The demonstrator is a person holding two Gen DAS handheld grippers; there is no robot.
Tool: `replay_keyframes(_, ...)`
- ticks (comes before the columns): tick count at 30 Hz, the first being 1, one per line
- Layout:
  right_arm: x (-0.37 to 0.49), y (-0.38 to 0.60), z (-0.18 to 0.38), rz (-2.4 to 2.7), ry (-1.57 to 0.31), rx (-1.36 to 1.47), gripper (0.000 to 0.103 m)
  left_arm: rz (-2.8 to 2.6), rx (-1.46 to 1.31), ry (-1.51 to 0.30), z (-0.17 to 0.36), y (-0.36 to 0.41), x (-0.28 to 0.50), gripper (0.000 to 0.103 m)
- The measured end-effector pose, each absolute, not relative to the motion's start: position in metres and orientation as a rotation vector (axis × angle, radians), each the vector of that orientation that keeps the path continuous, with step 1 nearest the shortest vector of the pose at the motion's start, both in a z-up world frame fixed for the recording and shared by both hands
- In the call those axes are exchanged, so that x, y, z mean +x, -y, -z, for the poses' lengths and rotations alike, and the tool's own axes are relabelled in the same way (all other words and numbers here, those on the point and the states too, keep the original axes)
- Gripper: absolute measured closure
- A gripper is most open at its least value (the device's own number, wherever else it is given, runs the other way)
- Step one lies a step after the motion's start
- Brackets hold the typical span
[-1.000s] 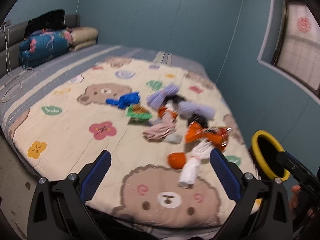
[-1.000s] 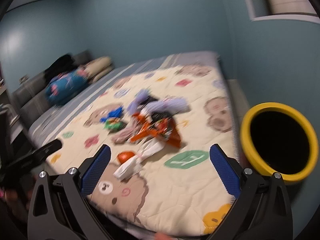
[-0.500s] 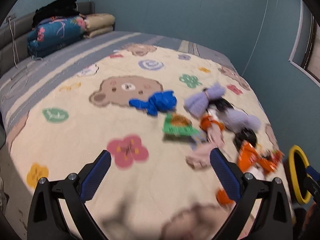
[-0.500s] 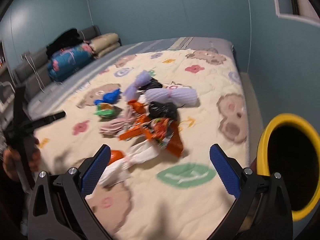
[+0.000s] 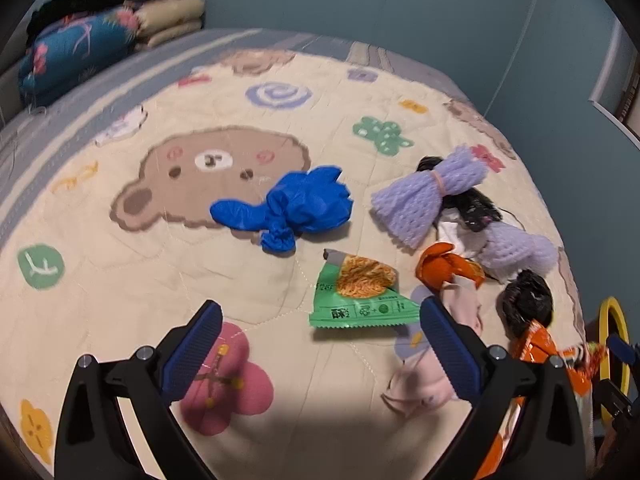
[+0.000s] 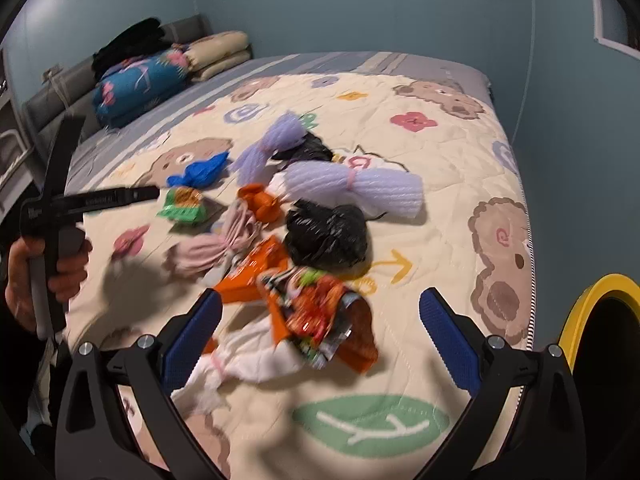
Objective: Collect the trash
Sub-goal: 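Grasp the orange-and-silver snack wrapper with the right gripper while the left grasps the green packet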
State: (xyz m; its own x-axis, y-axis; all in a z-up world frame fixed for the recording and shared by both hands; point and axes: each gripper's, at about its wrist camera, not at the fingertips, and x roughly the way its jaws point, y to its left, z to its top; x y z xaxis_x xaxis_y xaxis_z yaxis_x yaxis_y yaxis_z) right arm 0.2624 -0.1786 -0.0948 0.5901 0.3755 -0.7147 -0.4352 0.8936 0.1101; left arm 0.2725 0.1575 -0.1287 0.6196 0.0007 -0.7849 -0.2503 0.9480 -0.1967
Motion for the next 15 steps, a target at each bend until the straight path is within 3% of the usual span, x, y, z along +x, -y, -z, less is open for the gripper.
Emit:
replay_keyframes(9, 0.279, 0.181, 0.112, -0.476, -0.842, -0.040, 0.009, -0.171, -0.305, -0.915, 0.152, -0.153, 0.299, 0.007)
replay_keyframes(11, 0.280, 0.179, 0.117, -0.486, -0.855, -0.042, 0.018, -0.175, -0.291, -0.919, 0.157, -0.147, 0.303, 0.008)
replay_keyframes(15, 0.282, 0.173, 0.126, -0.484, -0.874, -0.079, 0.029, -0.161, -0.280, -0.907, 0.162, -0.137, 0.306, 0.023)
